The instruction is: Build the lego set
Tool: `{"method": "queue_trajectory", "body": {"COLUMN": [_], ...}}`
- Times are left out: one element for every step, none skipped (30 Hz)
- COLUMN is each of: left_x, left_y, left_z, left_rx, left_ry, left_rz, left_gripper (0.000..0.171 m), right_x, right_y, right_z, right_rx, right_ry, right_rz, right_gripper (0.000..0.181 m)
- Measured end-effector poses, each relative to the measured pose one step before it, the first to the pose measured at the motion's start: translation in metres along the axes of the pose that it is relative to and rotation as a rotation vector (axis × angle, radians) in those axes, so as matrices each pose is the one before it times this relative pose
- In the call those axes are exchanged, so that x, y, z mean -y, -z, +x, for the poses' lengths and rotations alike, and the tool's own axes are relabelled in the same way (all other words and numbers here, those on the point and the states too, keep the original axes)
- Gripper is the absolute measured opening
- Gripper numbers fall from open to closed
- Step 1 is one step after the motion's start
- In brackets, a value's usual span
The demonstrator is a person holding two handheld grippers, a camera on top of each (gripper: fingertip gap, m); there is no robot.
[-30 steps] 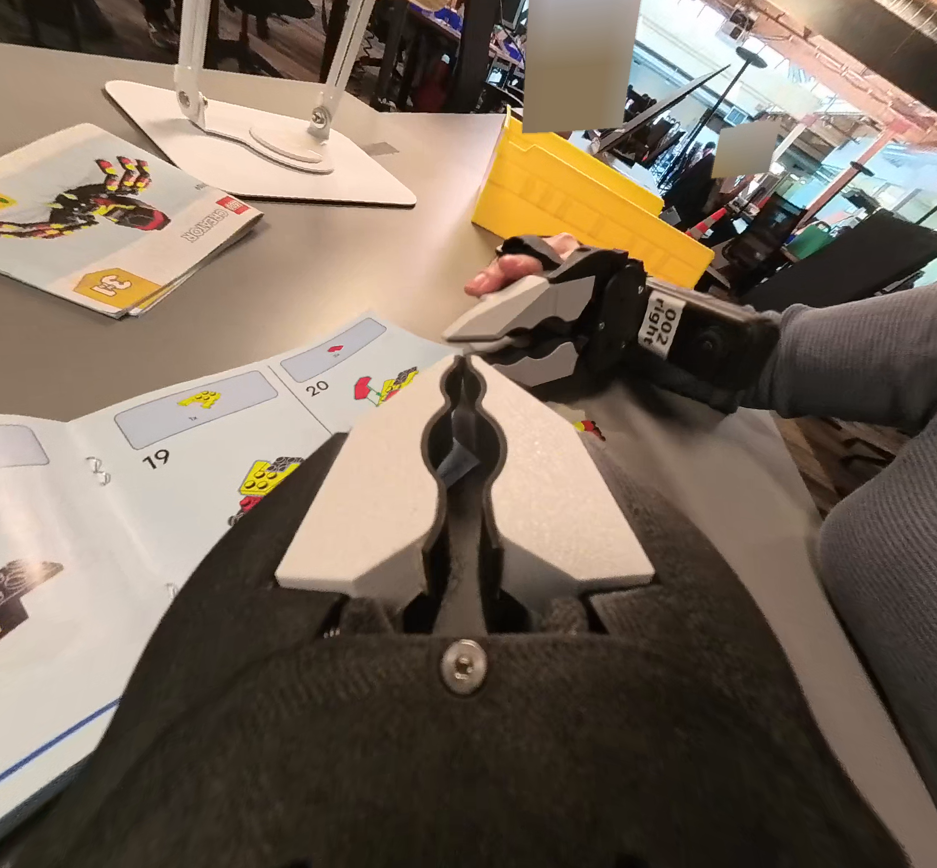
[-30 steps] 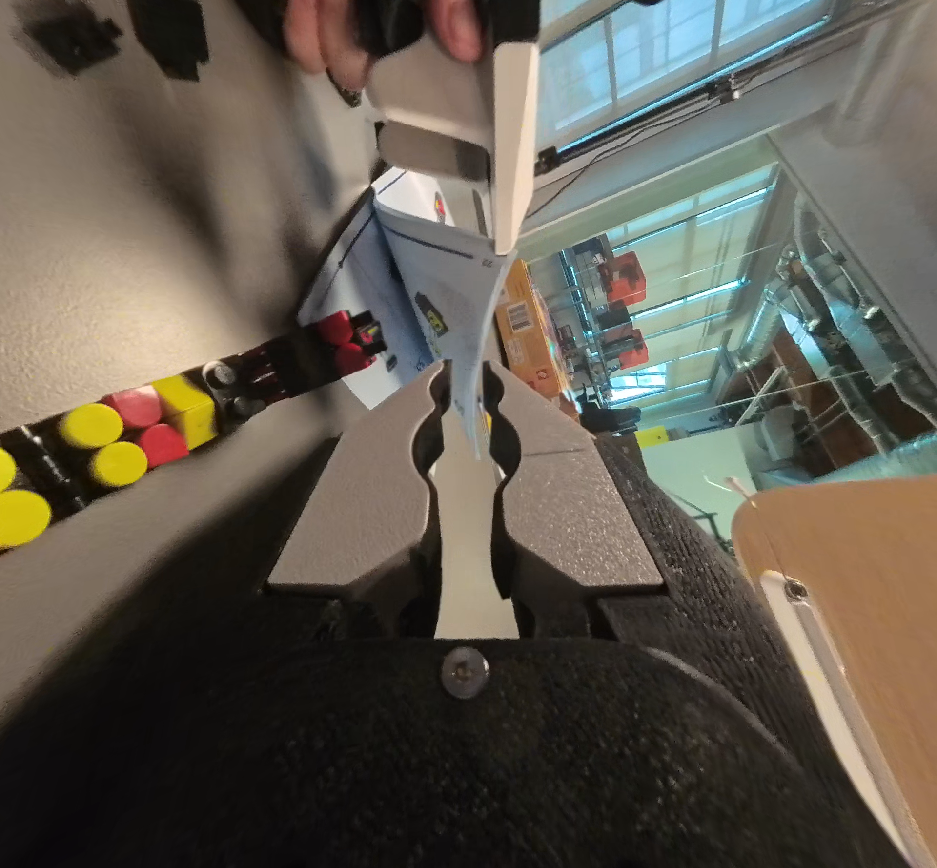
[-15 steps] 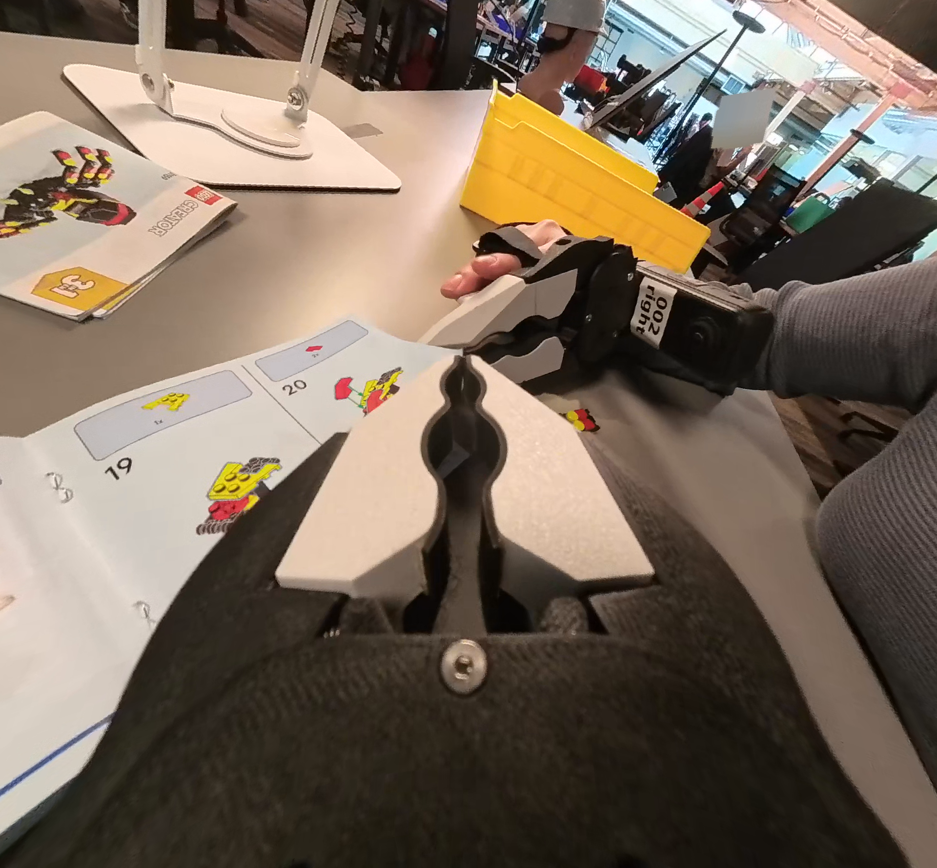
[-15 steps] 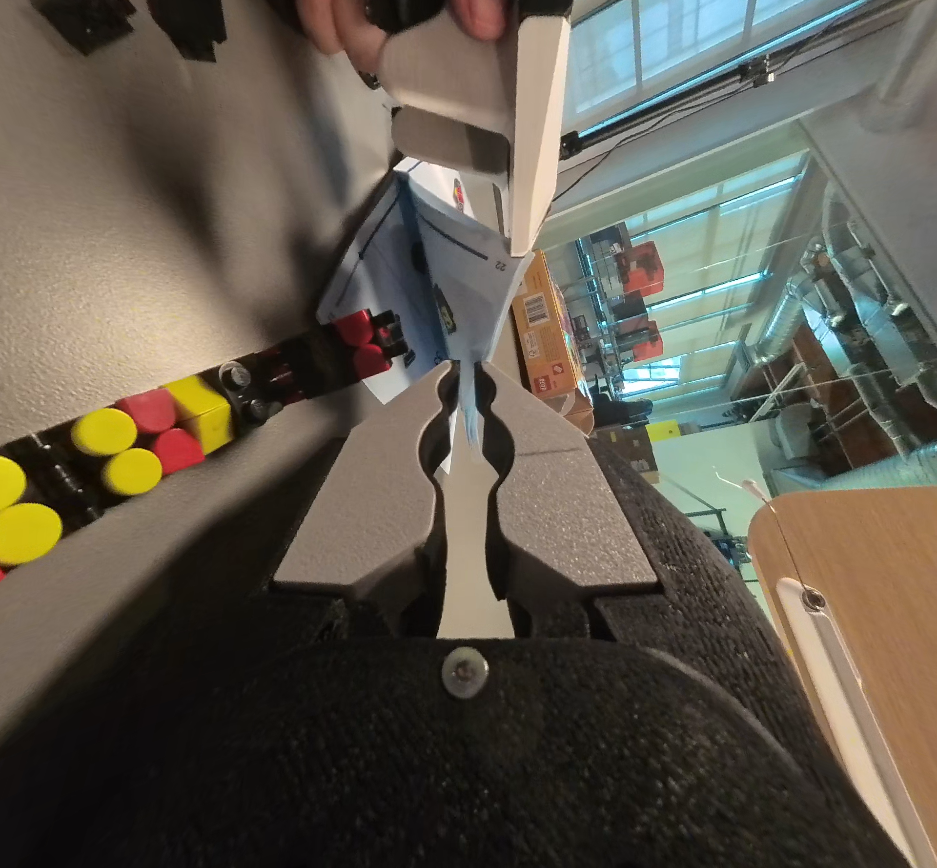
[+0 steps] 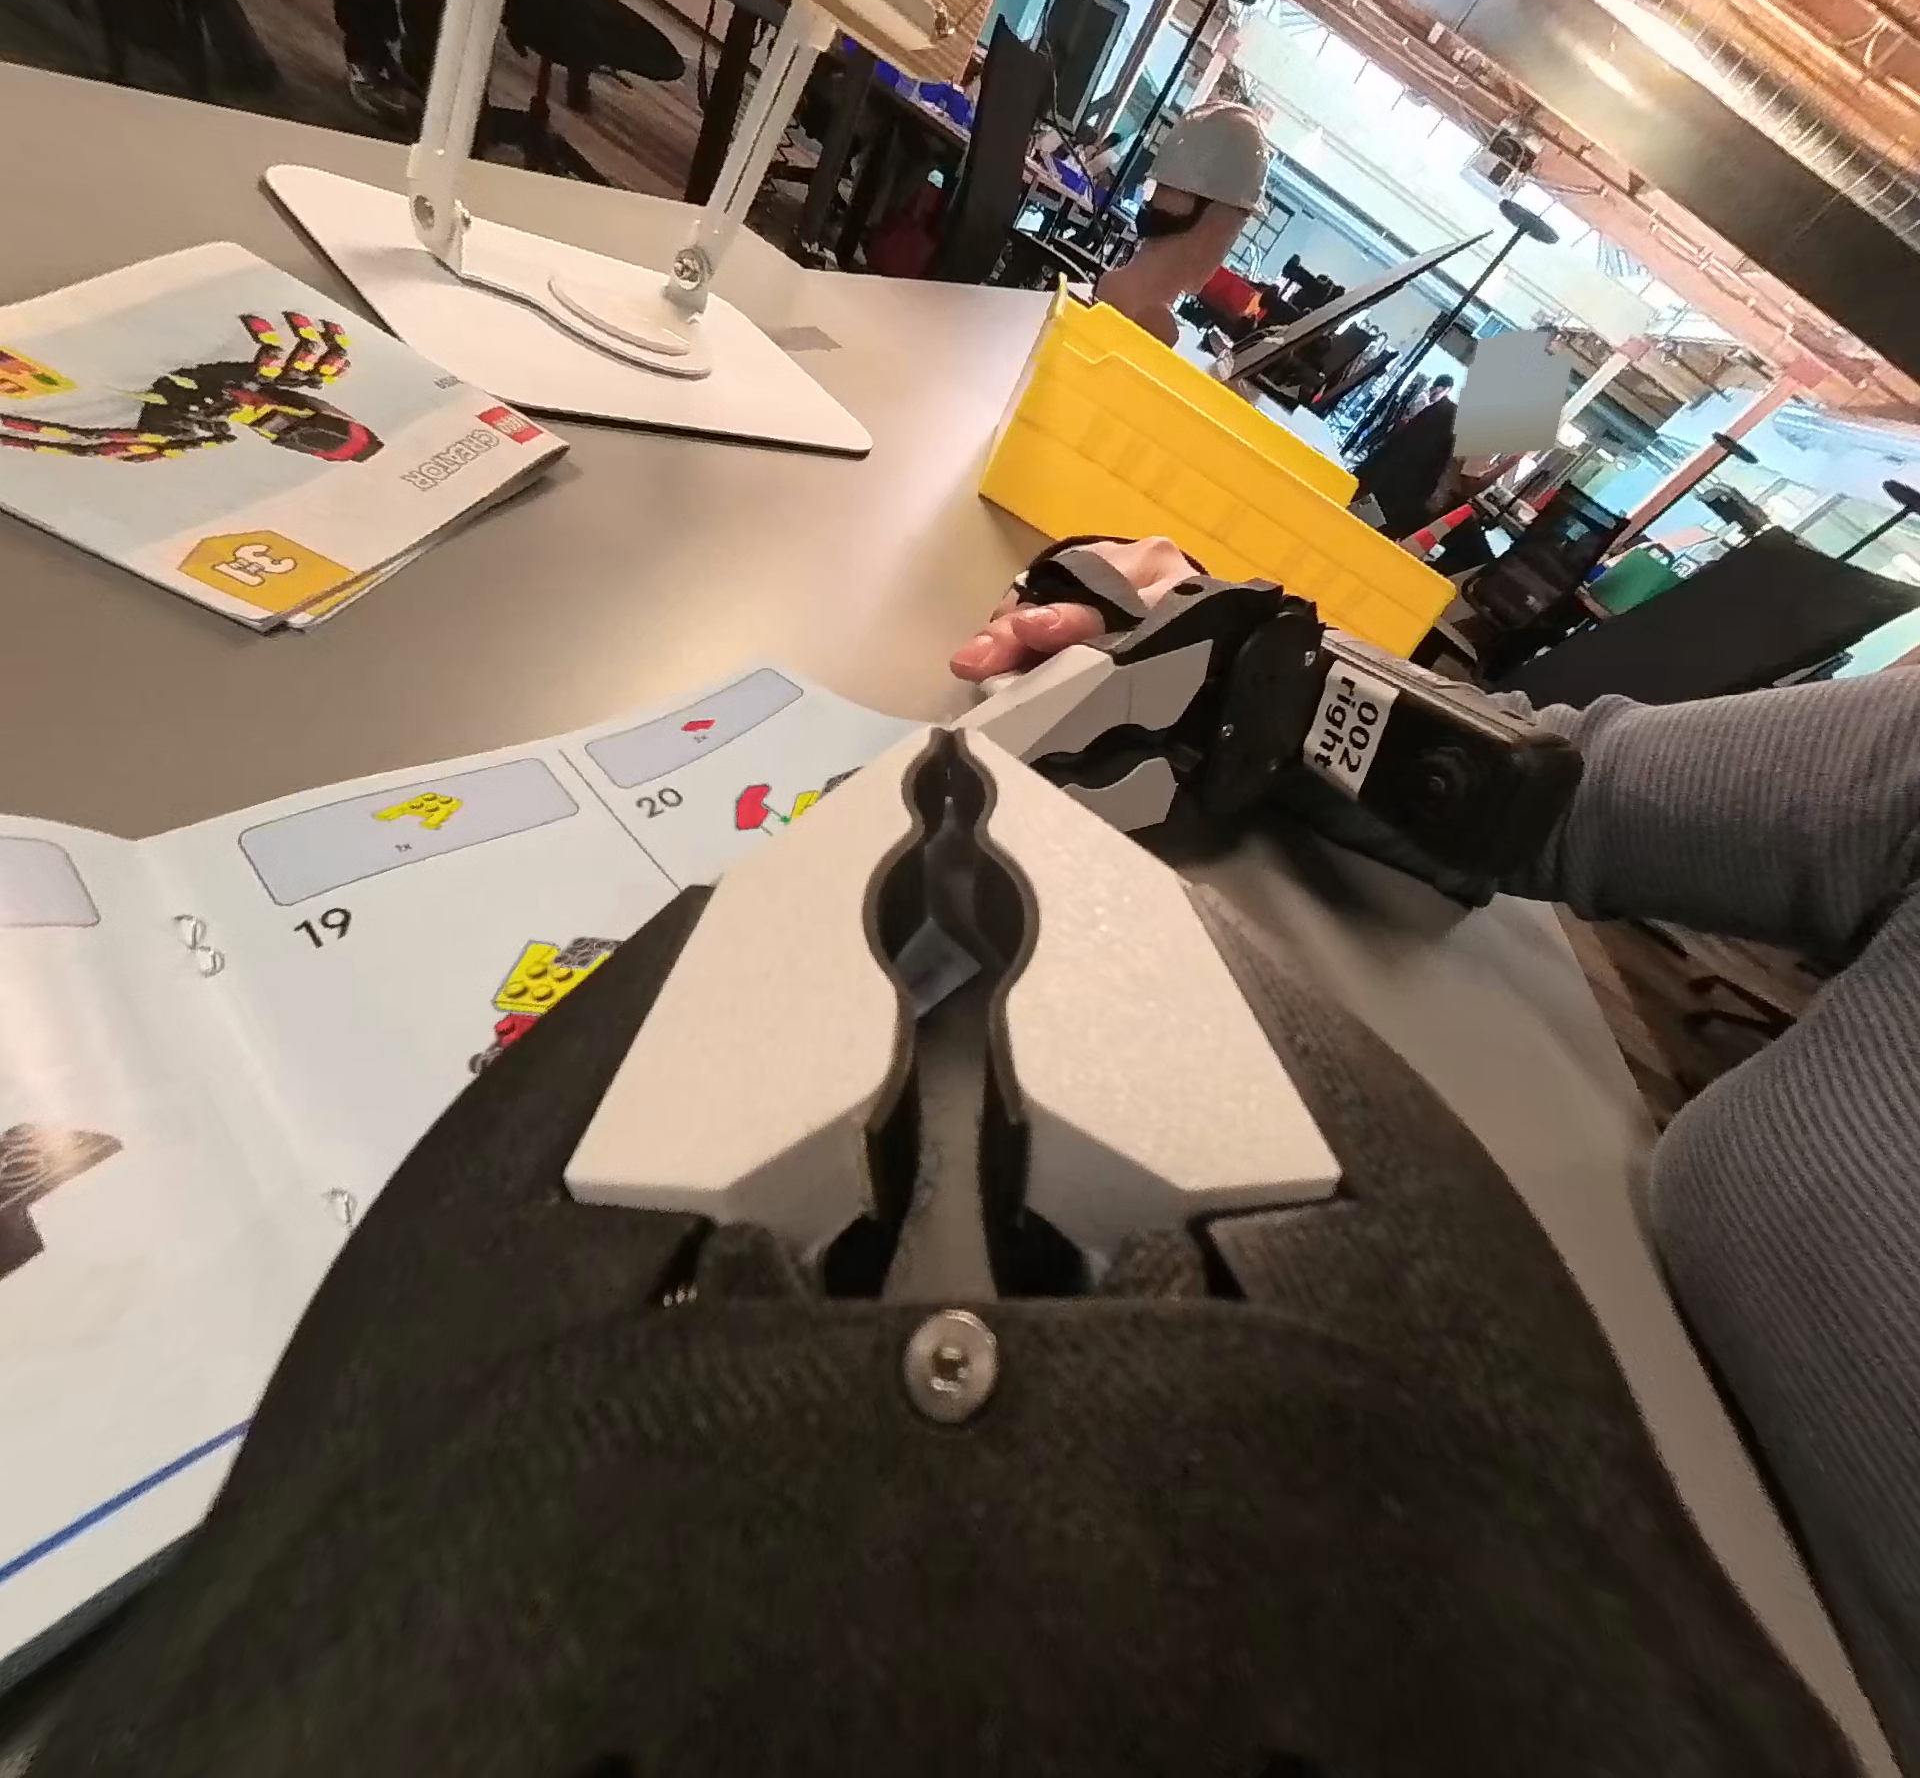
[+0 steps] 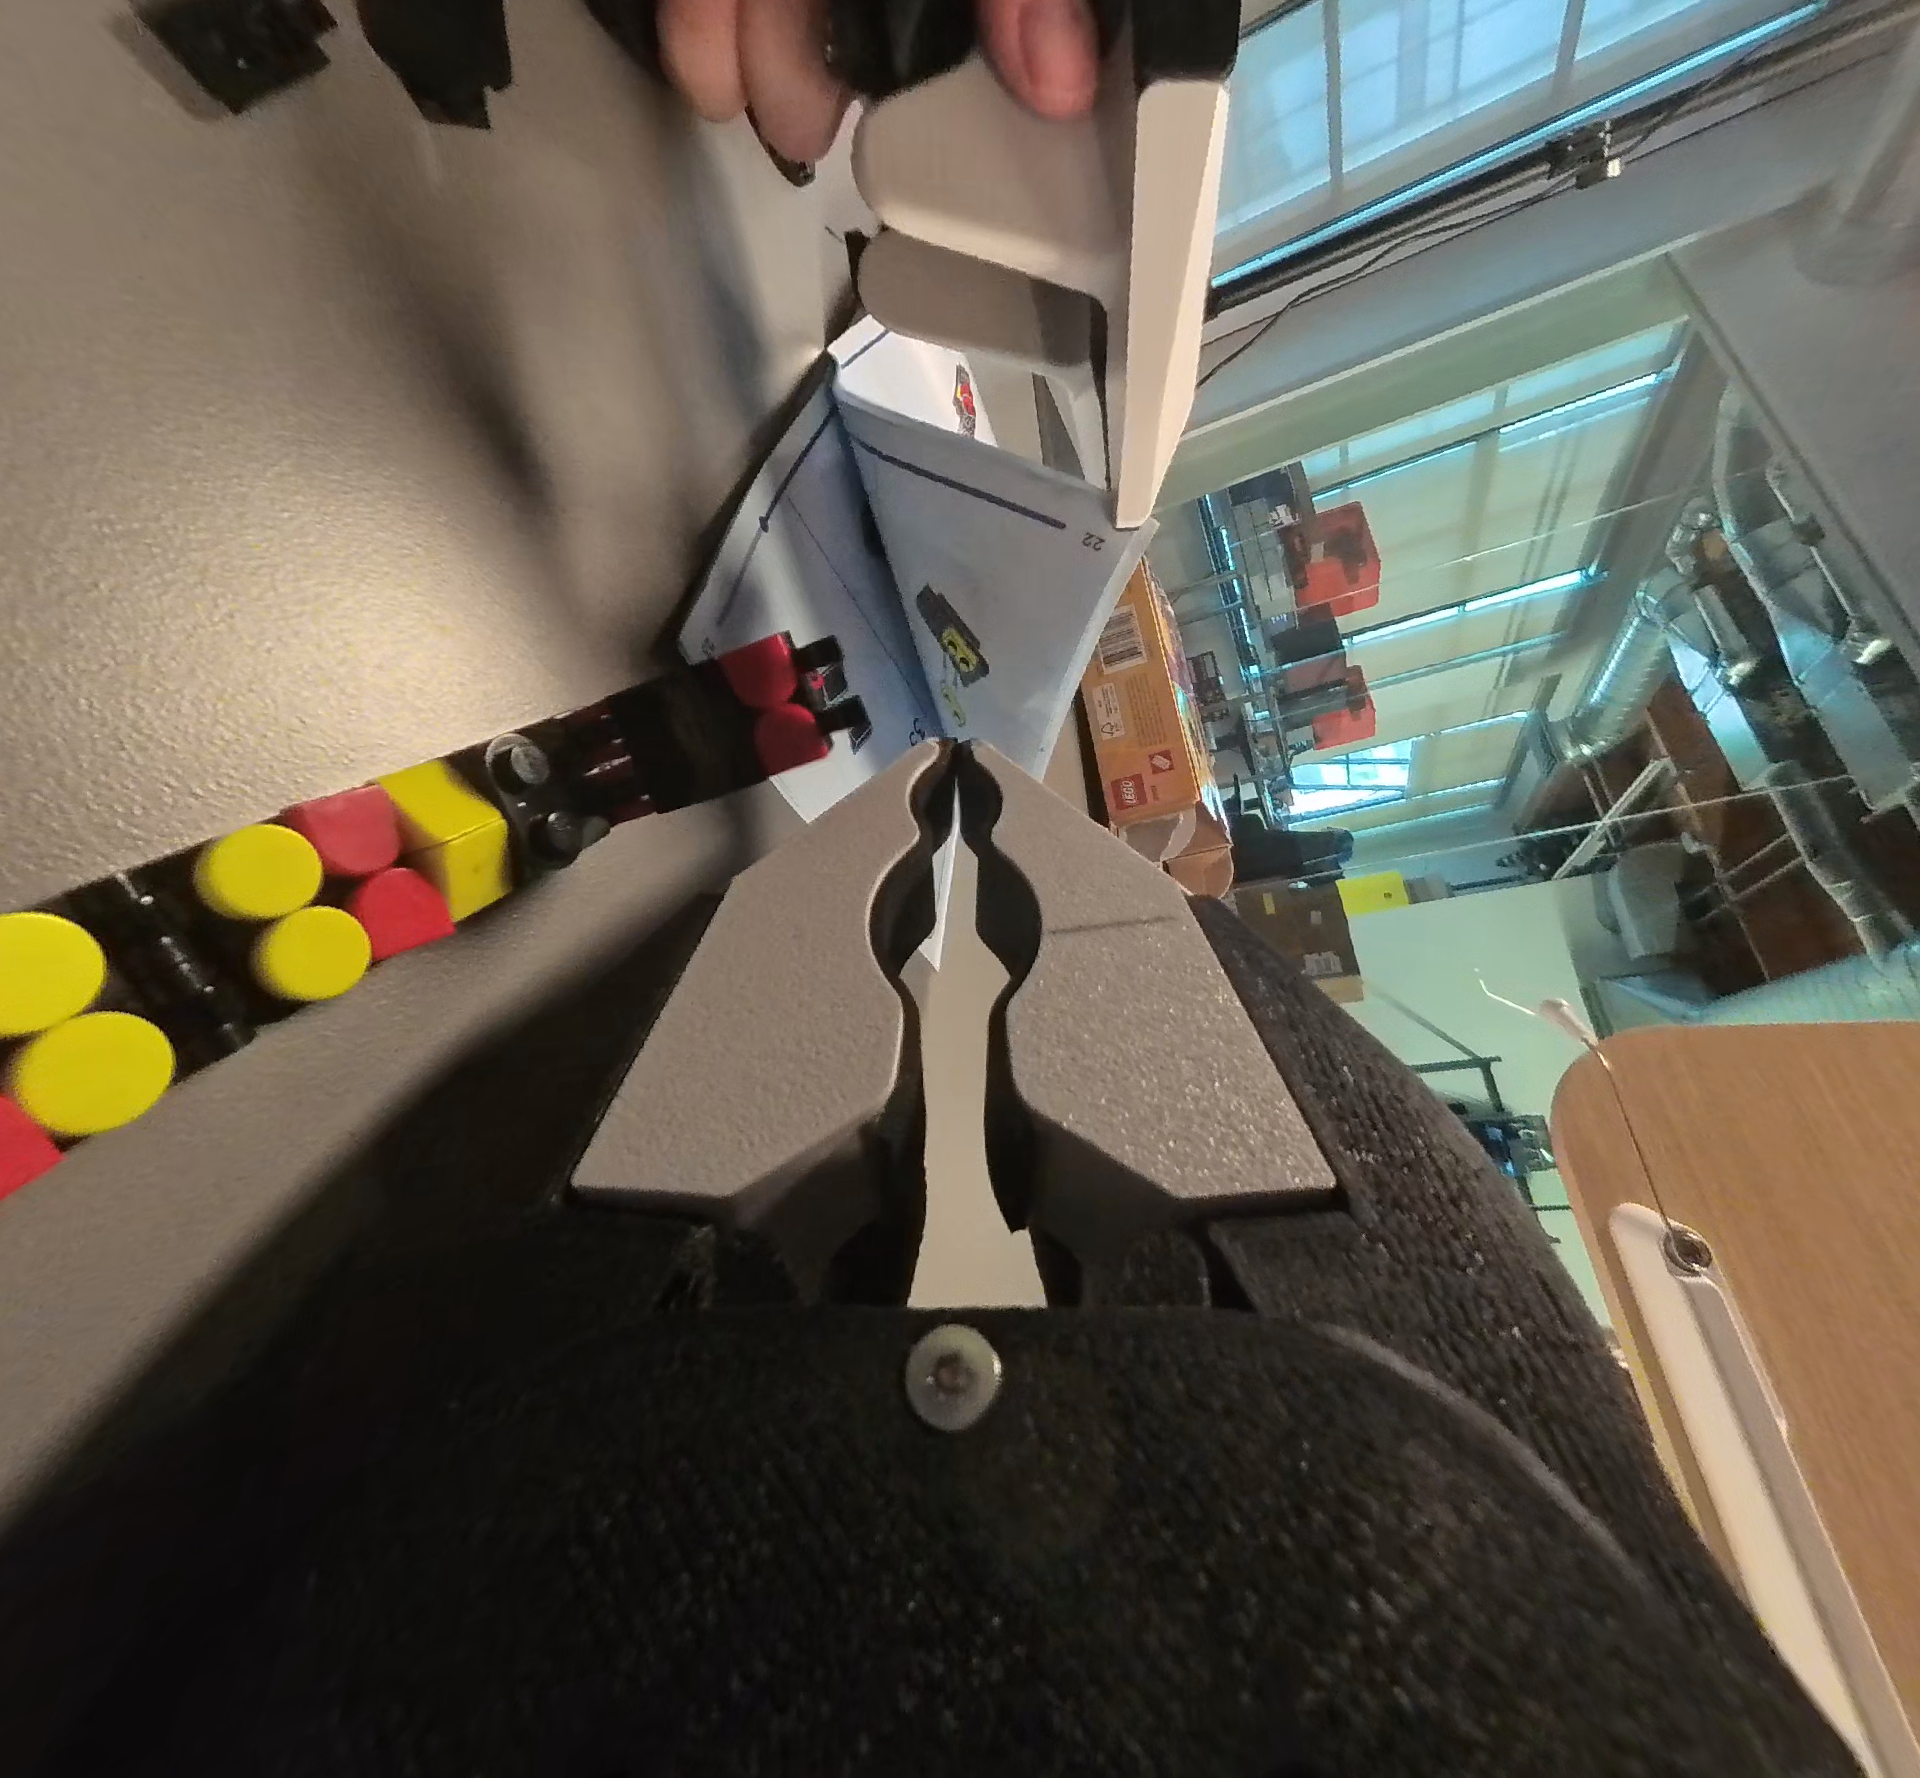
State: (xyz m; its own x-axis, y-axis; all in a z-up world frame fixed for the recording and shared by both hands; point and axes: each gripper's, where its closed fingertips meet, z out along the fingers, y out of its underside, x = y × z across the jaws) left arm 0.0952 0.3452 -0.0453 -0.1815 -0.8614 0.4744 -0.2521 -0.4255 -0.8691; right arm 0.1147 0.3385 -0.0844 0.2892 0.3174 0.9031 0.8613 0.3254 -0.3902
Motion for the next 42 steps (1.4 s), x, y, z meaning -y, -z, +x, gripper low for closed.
{"method": "queue_trajectory", "body": {"left_x": [0.00071,0.00117,0.00188,0.00255,0.00360,0.00365,0.00280,0.00181,0.00098,0.00122,0.00222,0.00327,0.00479,0.00738,0.00888,0.00759,0.00421,0.00088,-0.00122,-0.00219,-0.00186,-0.00150,-0.00168,-0.00197,-0.00272,-0.00176,0.00257,0.00248,0.00180,0.00165,0.00128,0.00112,0.00034,-0.00036,-0.00113,-0.00217,-0.00226,-0.00230,-0.00218,-0.00188,-0.00185,-0.00225], "left_y": [0.00056,0.00092,0.00137,0.00169,0.00207,0.00202,0.00132,0.00024,-0.00084,-0.00178,-0.00258,-0.00304,-0.00316,-0.00298,-0.00301,-0.00367,-0.00448,-0.00499,-0.00461,-0.00363,-0.00205,-0.00076,0.00037,0.00117,0.00167,0.00198,0.00219,0.00223,0.00190,0.00171,0.00153,0.00095,0.00060,-0.00002,-0.00067,-0.00130,-0.00148,-0.00138,-0.00122,-0.00110,-0.00112,-0.00121], "left_z": [-0.00124,-0.00124,-0.00146,-0.00235,-0.00227,-0.00087,-0.00007,0.00014,-0.00043,-0.00046,-0.00023,0.00097,0.00133,-0.00310,-0.00444,-0.00245,-0.00097,0.00013,0.00078,0.00072,0.00031,0.00065,0.00019,-0.00096,-0.00175,-0.00229,0.00089,-0.00052,-0.00022,0.00024,-0.00036,-0.00072,-0.00081,-0.00072,-0.00044,0.00018,0.00071,0.00123,0.00105,0.00070,0.00072,0.00096], "left_rx": [0.0048,0.0041,0.0030,0.0082,0.0080,0.0008,-0.0033,-0.0034,0.0025,0.0065,0.0099,0.0059,0.0068,0.0371,0.0438,0.0246,0.0062,-0.0103,-0.0238,-0.0290,-0.0278,-0.0319,-0.0291,-0.0221,-0.0160,-0.0084,-0.0274,-0.0135,-0.0132,-0.0168,-0.0122,-0.0091,-0.0049,0.0004,0.0041,0.0038,0.0035,0.0001,0.0003,0.0016,0.0004,-0.0013], "left_ry": [0.0069,0.0084,0.0111,0.0145,0.0128,0.0059,0.0014,-0.0034,-0.0113,-0.0235,-0.0320,-0.0315,-0.0261,-0.0252,-0.0416,-0.0497,-0.0410,-0.0219,-0.0036,0.0095,0.0199,0.0221,0.0239,0.0241,0.0214,0.0266,0.0301,0.0232,0.0206,0.0214,0.0224,0.0207,0.0175,0.0088,-0.0008,-0.0068,-0.0111,-0.0120,-0.0098,-0.0076,-0.0062,-0.0043], "left_rz": [0.00624,0.01021,0.01444,0.02055,0.02797,0.02783,0.01943,0.00950,0.00058,-0.00231,0.00036,0.00390,0.01310,0.03185,0.04496,0.03916,0.01843,-0.00100,-0.01141,-0.01379,-0.00777,-0.00198,0.00040,0.00130,-0.00062,0.00406,0.01845,0.02019,0.01639,0.01295,0.01064,0.00814,0.00270,-0.00257,-0.00931,-0.01527,-0.01610,-0.01648,-0.01585,-0.01323,-0.01331,-0.01593], "left_gripper": [0.000,0.000,0.000,0.000,0.000,0.000,0.000,0.000,0.000,0.000,0.000,0.000,0.000,0.000,0.000,0.000,0.000,0.000,0.000,0.000,0.000,0.000,0.000,0.000,0.000,0.000,0.000,0.000,0.000,0.000,0.000,0.000,0.000,0.000,0.000,0.000,0.000,0.000,0.000,0.000,0.000,0.000], "right_x": [-0.00015,-0.00049,-0.00107,-0.00162,-0.00180,-0.00184,-0.00196,-0.00217,-0.00218,-0.00196,-0.00172,-0.00157,-0.00178,-0.00192,-0.00199,-0.00203,-0.00189,-0.00195,-0.00178,-0.00149,-0.00068,0.00064,0.00237,0.00377,0.00433,0.00438,0.00350,0.00198,0.00065,0.00018,-0.00012,-0.00050,-0.00077,-0.00066,-0.00056,-0.00082,-0.00117,-0.00106,-0.00108,-0.00116,-0.00138,-0.00139], "right_y": [0.00012,0.00011,0.00016,0.00020,0.00034,0.00030,0.00046,0.00062,0.00065,0.00069,0.00066,0.00050,0.00051,0.00053,0.00027,0.00010,-0.00007,0.00000,0.00004,0.00012,0.00041,0.00076,0.00094,0.00095,0.00074,0.00037,-0.00045,-0.00135,-0.00231,-0.00290,-0.00294,-0.00306,-0.00305,-0.00301,-0.00299,-0.00301,-0.00268,-0.00227,-0.00192,-0.00193,-0.00203,-0.00216], "right_z": [0.00070,0.00111,0.00160,0.00227,0.00343,0.00446,0.00524,0.00598,0.00638,0.00642,0.00646,0.00655,0.00616,0.00556,0.00477,0.00440,0.00468,0.00504,0.00511,0.00499,0.00413,0.00264,0.00028,-0.00234,-0.00410,-0.00398,-0.00425,-0.00576,-0.00561,-0.00478,-0.00368,-0.00257,-0.00155,-0.00121,-0.00237,-0.00235,-0.00086,-0.00017,-0.00020,0.00035,0.00110,0.00056], "right_rx": [-0.0035,-0.0047,-0.0058,-0.0087,-0.0122,-0.0160,-0.0194,-0.0229,-0.0259,-0.0272,-0.0282,-0.0290,-0.0282,-0.0256,-0.0212,-0.0185,-0.0189,-0.0208,-0.0219,-0.0214,-0.0178,-0.0096,0.0047,0.0206,0.0296,0.0258,0.0275,0.0403,0.0450,0.0418,0.0362,0.0298,0.0230,0.0201,0.0267,0.0253,0.0141,0.0062,0.0028,-0.0029,-0.0097,-0.0095], "right_ry": [-0.0039,-0.0085,-0.0141,-0.0209,-0.0284,-0.0344,-0.0366,-0.0340,-0.0294,-0.0260,-0.0232,-0.0213,-0.0191,-0.0174,-0.0184,-0.0204,-0.0215,-0.0220,-0.0230,-0.0255,-0.0297,-0.0358,-0.0403,-0.0467,-0.0516,-0.0494,-0.0457,-0.0472,-0.0538,-0.0594,-0.0610,-0.0584,-0.0531,-0.0507,-0.0496,-0.0435,-0.0309,-0.0168,-0.0088,-0.0066,-0.0060,-0.0056], "right_rz": [-0.0001,-0.0006,-0.0022,-0.0039,-0.0043,-0.0040,-0.0046,-0.0055,-0.0056,-0.0054,-0.0050,-0.0054,-0.0069,-0.0083,-0.0090,-0.0086,-0.0080,-0.0081,-0.0086,-0.0083,-0.0059,-0.0011,0.0048,0.0092,0.0107,0.0124,0.0099,0.0001,-0.0082,-0.0095,-0.0081,-0.0082,-0.0085,-0.0064,-0.0044,-0.0058,-0.0081,-0.0083,-0.0085,-0.0097,-0.0115,-0.0106], "right_gripper": [0.000,0.000,0.000,0.000,0.002,0.004,0.005,0.007,0.007,0.008,0.009,0.009,0.010,0.009,0.010,0.010,0.010,0.011,0.011,0.012,0.012,0.012,0.011,0.011,0.011,0.011,0.011,0.012,0.015,0.018,0.021,0.024,0.028,0.032,0.037,0.042,0.045,0.046,0.047,0.048,0.050,0.050]}}
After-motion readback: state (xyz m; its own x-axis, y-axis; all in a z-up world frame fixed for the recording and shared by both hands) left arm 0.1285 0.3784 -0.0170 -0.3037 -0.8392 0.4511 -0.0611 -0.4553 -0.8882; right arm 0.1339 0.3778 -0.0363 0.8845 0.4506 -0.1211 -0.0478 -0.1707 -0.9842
